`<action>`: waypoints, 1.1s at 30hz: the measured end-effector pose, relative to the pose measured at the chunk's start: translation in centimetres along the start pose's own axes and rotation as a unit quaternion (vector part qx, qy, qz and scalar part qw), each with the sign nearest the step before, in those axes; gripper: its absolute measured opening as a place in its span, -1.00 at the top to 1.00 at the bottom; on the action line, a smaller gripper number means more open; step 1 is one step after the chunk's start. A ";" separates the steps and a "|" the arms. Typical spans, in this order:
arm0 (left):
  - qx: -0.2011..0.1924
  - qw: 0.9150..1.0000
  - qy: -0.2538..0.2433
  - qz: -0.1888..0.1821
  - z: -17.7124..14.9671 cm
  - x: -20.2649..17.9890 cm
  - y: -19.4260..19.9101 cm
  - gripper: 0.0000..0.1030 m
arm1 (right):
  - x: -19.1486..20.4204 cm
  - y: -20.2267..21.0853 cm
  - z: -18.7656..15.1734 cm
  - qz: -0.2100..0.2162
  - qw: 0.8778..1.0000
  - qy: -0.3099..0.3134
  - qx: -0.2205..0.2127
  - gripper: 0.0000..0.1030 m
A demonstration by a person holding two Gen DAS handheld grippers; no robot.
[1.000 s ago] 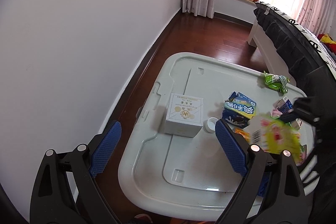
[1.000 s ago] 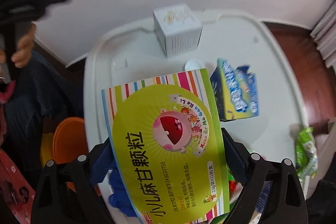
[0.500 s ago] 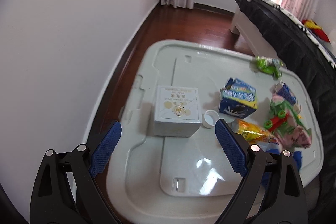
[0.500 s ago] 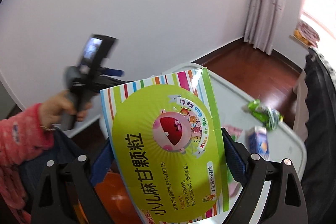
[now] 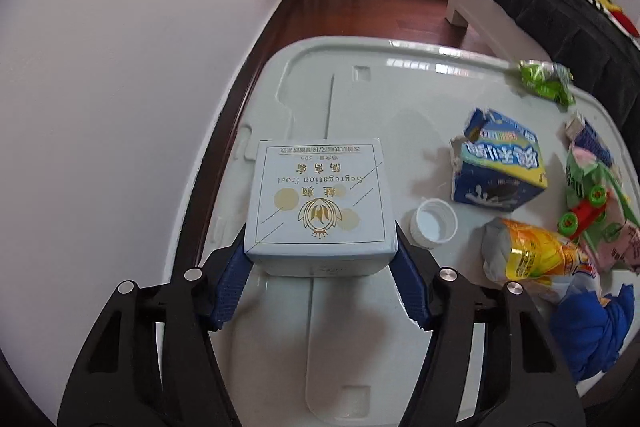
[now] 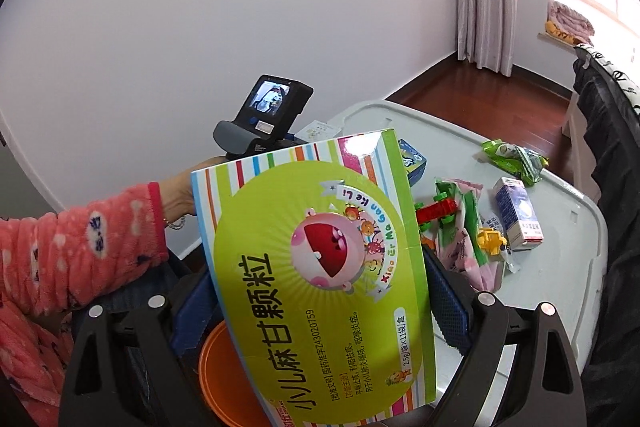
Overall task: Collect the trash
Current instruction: 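Grasp the white square box with the left tool while the right tool carries the medicine box to the bucket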
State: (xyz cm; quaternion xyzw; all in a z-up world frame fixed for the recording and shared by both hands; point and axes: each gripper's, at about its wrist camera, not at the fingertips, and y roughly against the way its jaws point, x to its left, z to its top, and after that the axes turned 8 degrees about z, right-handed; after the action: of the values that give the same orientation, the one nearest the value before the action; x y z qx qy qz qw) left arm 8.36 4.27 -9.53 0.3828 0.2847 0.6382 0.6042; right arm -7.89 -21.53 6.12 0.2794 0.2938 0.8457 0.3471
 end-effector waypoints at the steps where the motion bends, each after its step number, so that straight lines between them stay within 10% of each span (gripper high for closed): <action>1: 0.000 1.000 0.004 -0.003 -0.1 0.1 0.0 -0.21 | 0.4 0.2 -0.7 0.000 1.000 -0.002 -0.001 -0.74; 13: -0.081 0.994 -0.009 -0.076 -1.4 0.0 10.8 -0.20 | 0.3 3.2 -1.7 -0.040 0.996 -0.056 -0.056 -0.74; 22: -0.100 0.986 -0.076 -0.109 -8.1 -1.9 21.0 -0.20 | 1.7 4.9 -3.8 -0.046 0.989 -0.127 -0.058 -0.74; 33: 0.103 0.987 -0.043 -0.118 -19.9 -5.4 15.3 -0.20 | 0.7 -2.6 -10.8 -0.011 0.958 -0.286 0.016 -0.74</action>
State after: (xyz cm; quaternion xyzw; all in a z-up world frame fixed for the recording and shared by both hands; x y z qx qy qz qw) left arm -16.84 -0.73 -8.50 0.4339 0.3661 0.5125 0.6442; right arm -14.52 -22.73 -2.70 0.5118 0.1991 0.7217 0.4213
